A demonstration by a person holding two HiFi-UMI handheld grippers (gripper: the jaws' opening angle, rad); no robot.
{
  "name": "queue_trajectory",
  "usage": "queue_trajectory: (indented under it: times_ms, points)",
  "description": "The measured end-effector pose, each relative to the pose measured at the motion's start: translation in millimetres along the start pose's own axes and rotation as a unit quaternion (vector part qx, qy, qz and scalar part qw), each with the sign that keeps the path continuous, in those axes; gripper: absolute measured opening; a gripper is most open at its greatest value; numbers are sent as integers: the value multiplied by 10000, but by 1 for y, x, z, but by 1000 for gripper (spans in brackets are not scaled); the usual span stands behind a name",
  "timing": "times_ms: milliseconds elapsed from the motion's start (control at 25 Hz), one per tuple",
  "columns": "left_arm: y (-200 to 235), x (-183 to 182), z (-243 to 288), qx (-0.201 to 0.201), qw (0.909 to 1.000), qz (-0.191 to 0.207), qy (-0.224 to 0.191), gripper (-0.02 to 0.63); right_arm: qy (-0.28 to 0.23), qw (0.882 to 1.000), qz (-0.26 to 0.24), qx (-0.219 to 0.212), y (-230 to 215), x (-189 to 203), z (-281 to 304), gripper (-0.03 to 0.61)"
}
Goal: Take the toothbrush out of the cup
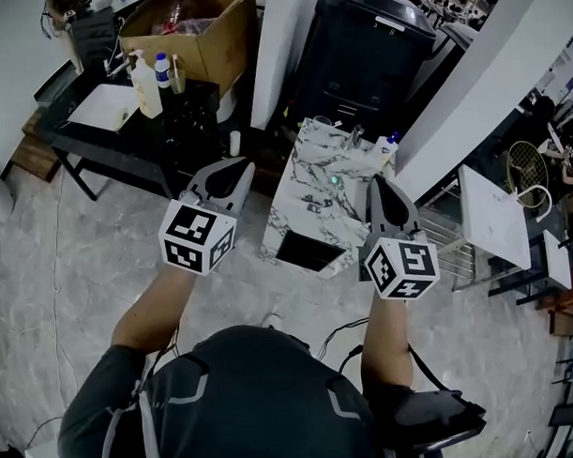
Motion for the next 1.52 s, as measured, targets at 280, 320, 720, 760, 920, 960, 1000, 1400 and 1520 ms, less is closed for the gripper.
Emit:
queue_trajectory:
  times_ms: [280,320,720,760,920,960,1000,1400,1520]
  points:
    - [-33,7,92,108,9999,82,63,9,-38,9999,-36,-92,-76,20,19,29]
    - [-37,9,101,124,9998,96,78,9,-19,10000,-33,-87,-85,25,21,29]
    - [-32,20,167,371,9991,164,147,9,109,9999,103,82,-129,45,58,29]
    - [-27,22,174,412,9989,141,148,9,130,9998,95,110,-131,46,64,29]
    - [-3,26,207,650,9978,12,115,9,200,9993,46,306,-134,48,94,29]
    - [5,27,215,724,9973,6,93,9,217,9990,39,379,-134,49,102,29]
    - [13,28,223,787,9969,32,58,9,232,9987,43,455,-134,50,111,29]
    - [79,34,288,1319,9909,211,-170,9,454,9940,31,996,-135,59,187,31]
    - [97,38,303,1425,9897,81,-145,9,438,9915,90,1222,-137,61,202,31]
Point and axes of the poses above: the fingertips, and each gripper's own axes: z forward along the fingers, y to its left, x out of its underside, the point moved 2 cm from there along -z, backward along the fingers, and after that the axes turned 8 degrees about -x, right-handed, at the moved point
